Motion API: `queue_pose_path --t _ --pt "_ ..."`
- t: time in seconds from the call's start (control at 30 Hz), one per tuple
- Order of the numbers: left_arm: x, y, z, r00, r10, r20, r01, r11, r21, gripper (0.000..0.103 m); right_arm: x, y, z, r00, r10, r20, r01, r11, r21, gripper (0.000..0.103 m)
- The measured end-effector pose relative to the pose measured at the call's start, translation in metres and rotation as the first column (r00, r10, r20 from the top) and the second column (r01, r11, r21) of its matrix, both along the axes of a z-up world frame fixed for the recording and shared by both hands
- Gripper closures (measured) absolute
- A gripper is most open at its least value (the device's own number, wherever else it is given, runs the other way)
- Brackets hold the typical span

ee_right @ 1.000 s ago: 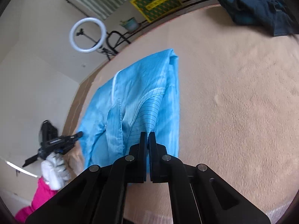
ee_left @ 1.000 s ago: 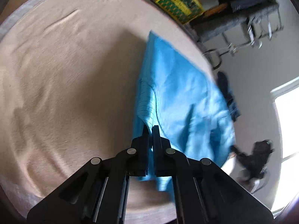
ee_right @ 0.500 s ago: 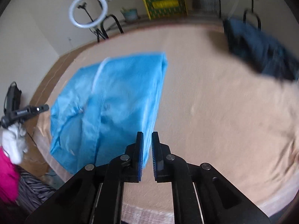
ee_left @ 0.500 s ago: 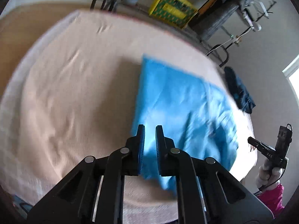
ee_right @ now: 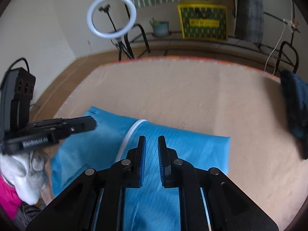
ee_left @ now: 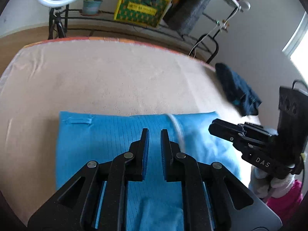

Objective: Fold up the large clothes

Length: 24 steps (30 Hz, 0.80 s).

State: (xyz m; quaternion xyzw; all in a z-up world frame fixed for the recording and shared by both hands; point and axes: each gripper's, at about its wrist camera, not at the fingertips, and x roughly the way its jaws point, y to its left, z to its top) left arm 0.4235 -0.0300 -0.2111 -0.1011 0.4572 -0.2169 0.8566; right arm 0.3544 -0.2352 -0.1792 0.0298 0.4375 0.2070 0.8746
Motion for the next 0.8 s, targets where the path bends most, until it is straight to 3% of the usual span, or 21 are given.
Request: queue_pose_path --t 0.17,0.23,0.4,0.6,0.7,0.8 --pt "0.013 -0.003 -0.043 0.997 0.010 -0.079 -0.003 0.996 0.087 0.094 0.016 0.002 -0.030 0.997 0.016 -0.079 -0.019 0.999 -0.029 0.092" --pt "0.008 -0.001 -0.051 0.999 -0.003 -0.044 0.007 0.997 0.080 0.094 0.019 -0.001 -0.046 0.992 -0.002 -0.125 -0.003 0.999 -0.041 0.092" --pt "0.003 0.009 -0.045 0.997 0.014 -0.075 -0.009 0.998 0.069 0.094 0.013 -0.003 -0.048 0.992 -0.005 -0.124 -0.002 0.999 -0.054 0.093" --pt "-0.035 0.042 -0.015 0.999 0.041 -0.002 -0.041 0.998 0.052 0.094 -0.028 -0.034 -0.020 0.994 0.009 -0.108 -0.009 1.000 0.001 0.092" --pt "-0.053 0.054 -0.021 0.999 0.044 -0.019 -0.043 0.998 0.051 0.094 -0.043 -0.047 -0.025 0.990 0.022 -0.138 -0.019 1.000 0.025 0.092" --pt "-0.071 0.068 -0.038 0.997 0.046 -0.069 -0.044 0.998 0.037 0.094 -0.062 -0.052 -0.038 0.987 0.020 -0.160 -0.024 0.999 -0.024 0.092"
